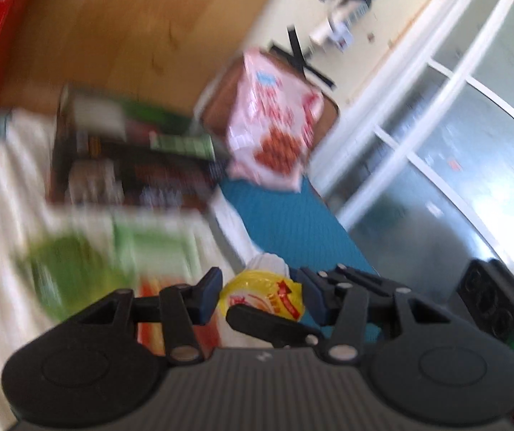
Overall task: Organize snacks
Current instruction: 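Carry the cup into the black tin box and open the right gripper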
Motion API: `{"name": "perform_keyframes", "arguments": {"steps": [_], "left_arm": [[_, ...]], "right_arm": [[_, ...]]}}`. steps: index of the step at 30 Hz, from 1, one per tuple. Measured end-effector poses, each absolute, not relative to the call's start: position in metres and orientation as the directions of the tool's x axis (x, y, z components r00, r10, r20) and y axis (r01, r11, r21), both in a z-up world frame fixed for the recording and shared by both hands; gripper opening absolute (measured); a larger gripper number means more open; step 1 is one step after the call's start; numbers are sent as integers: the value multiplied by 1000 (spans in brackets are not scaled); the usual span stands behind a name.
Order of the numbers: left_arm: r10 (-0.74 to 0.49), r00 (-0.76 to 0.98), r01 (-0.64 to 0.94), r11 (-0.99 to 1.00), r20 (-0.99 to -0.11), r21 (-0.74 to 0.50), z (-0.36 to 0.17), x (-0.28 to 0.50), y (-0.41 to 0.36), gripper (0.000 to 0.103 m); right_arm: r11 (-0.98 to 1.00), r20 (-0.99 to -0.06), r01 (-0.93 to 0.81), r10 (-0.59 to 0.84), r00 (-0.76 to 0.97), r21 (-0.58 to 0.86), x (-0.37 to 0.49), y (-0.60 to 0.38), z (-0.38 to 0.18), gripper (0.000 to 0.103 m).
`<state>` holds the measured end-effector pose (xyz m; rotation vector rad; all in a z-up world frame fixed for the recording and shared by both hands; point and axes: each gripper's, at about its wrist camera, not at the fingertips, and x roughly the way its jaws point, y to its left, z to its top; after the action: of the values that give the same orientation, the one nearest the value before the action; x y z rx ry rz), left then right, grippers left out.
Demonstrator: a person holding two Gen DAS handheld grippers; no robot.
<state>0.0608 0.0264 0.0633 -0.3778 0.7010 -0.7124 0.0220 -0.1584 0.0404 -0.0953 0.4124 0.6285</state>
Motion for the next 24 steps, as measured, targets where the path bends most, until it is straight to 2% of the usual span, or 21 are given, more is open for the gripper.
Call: {"name": "perform_keyframes", "arguments": {"steps": [8,17,19,21,22,24], "left_arm": [[-582,684,403,804,-440,-438,94,145,27,48],[-470,726,291,871,-502,-394,72,203,24,52],[-449,730,263,881,-516,-394,66,208,24,56],[-425,736,240,892,-527,-384,62,210,24,64],[-421,740,236,893,-525,-384,62,209,25,66],[-425,751,241,888,-504,-391,64,201,30,67]], "right_arm": [[853,-330,-522,501,800,29,108,-128,61,49],[870,-396,-483,479,784,97,161,-103,44,50],[877,-409,-473,464,786,86,165,-99,42,50],[880,-401,-469,457,794,73,164,-98,41,54],[879,-395,-472,459,796,70,161,-99,42,60],[882,-368,-469,453,812,50,153,-105,46,62]]}}
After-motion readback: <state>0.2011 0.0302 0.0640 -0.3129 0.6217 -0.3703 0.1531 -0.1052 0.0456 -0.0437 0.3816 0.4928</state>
